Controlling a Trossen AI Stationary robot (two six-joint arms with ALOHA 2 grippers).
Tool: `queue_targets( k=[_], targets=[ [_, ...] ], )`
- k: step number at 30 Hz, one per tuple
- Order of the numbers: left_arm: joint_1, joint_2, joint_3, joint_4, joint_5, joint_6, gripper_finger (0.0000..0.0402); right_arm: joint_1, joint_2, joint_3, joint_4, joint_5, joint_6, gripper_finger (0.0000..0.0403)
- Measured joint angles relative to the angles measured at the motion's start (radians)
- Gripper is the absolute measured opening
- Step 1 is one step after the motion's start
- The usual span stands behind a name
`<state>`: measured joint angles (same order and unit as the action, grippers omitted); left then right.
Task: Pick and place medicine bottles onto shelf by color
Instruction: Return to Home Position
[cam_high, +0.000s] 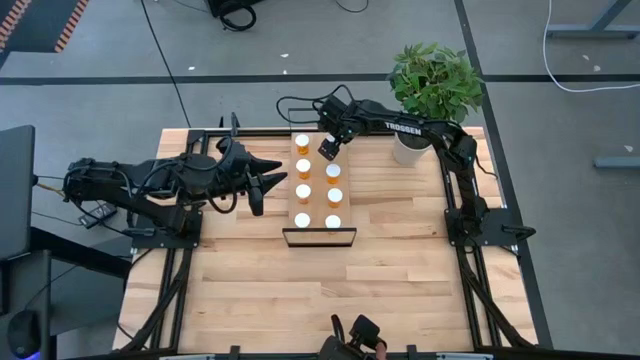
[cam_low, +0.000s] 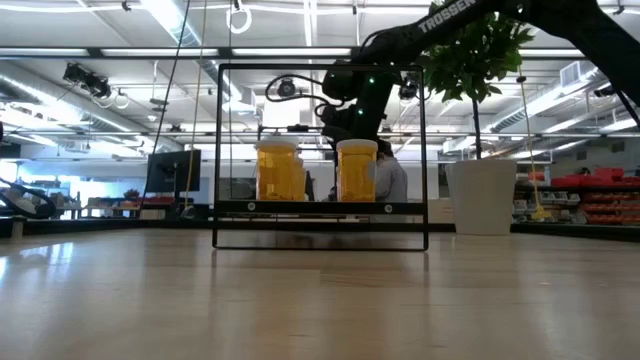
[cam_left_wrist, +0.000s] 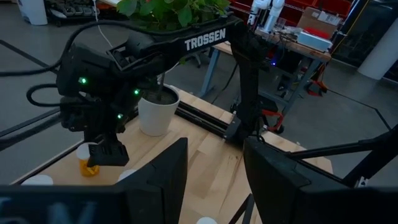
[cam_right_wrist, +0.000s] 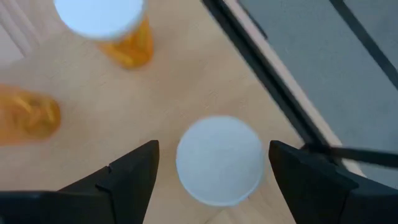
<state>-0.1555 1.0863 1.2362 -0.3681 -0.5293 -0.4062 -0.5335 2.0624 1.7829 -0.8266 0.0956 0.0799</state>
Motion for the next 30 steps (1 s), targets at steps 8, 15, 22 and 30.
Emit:
queue_targets(
  k=[8,15,22,30],
  targets=[
    [0.000,0.000,0.000,-0.004,0.000,0.000,0.0163,0.000,0.000,0.058,-0.021,0.000,0.010,0.0312],
    [0.000,0.000,0.000,-0.004,0.000,-0.027,0.0163,0.000,0.000,0.086,-0.087,0.000,0.007,0.0312],
    [0.002,0.000,0.000,-0.003,0.033,-0.028,0.0162,0.009,0.000,0.166,-0.148,0.000,0.006,0.0312],
    [0.102,0.000,0.000,-0.056,0.090,-0.022,0.0162,0.022,-0.002,0.222,-0.205,0.000,0.008,0.0312]
  ],
)
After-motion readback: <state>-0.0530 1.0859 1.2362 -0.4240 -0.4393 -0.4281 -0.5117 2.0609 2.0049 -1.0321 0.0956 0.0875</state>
